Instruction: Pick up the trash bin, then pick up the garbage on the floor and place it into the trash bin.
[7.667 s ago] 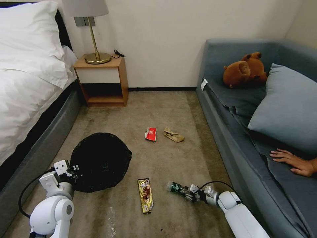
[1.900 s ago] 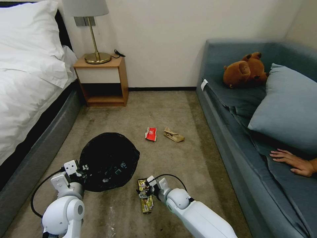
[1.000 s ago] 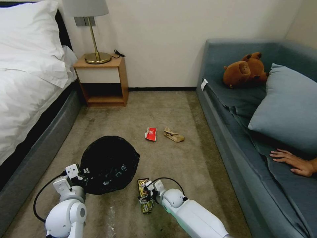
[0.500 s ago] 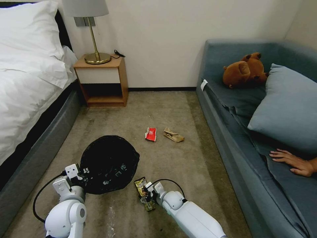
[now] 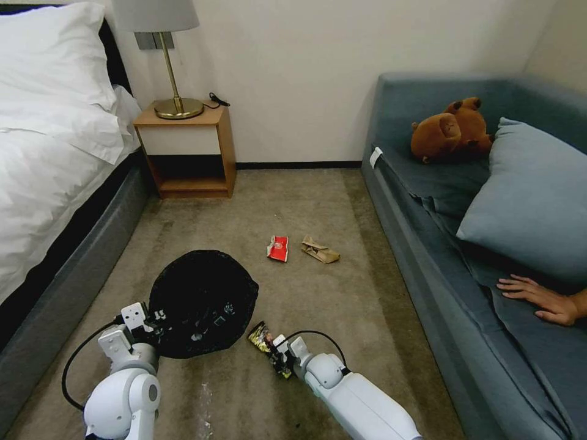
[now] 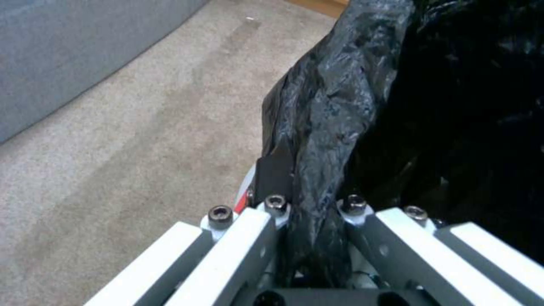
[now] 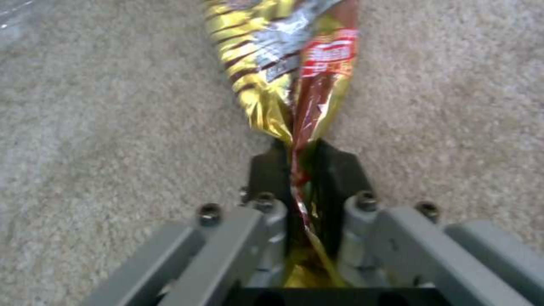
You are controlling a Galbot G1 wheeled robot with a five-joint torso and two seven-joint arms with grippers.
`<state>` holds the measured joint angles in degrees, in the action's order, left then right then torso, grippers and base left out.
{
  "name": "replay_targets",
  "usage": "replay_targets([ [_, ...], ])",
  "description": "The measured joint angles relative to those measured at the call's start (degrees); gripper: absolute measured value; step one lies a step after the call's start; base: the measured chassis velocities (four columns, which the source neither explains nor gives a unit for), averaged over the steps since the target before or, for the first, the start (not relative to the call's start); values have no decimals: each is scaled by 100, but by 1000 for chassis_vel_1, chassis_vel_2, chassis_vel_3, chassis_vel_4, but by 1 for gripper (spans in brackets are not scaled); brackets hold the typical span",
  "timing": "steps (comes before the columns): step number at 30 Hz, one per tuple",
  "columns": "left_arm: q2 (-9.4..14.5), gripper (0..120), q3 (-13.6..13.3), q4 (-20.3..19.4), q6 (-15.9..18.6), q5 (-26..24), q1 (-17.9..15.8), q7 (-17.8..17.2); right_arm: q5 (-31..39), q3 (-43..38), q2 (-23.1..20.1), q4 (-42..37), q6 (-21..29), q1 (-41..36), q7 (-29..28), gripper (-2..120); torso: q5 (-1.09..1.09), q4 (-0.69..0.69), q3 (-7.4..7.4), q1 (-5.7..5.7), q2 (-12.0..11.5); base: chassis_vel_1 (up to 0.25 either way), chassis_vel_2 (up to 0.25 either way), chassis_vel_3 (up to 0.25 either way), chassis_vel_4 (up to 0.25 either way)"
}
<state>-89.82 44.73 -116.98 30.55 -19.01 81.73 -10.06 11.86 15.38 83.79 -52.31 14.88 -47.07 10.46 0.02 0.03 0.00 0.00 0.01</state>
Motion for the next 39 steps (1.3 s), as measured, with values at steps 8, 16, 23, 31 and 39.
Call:
replay_targets([
  [8,-7,1,-6,13,0,0,-17,0,-78,-58,-74,-35,-101,-32,69,0,2,0,0,0,-1,0,0,0,0],
  [16,-9,1,-16,19,0,0,-30,0,-98,-112,-158,-110,-119,-1,56,0,-3,-3,1,0,-1,0,0,0,0],
  [23,21,1,-1,68,-1,-21,-63,6,-62,-425,-324,-260,-240,38,20,0,-3,-3,0,0,-1,0,0,0,0],
  [31,51,1,2,192,-50,-61,-121,46,133,-1041,-480,-495,-451,9,-61,0,-1,-4,1,0,-1,0,0,0,0],
  [39,67,1,11,250,-77,-130,-161,77,565,-1427,-415,-664,-1039,91,-472,0,-2,-4,0,1,-1,0,0,0,0],
])
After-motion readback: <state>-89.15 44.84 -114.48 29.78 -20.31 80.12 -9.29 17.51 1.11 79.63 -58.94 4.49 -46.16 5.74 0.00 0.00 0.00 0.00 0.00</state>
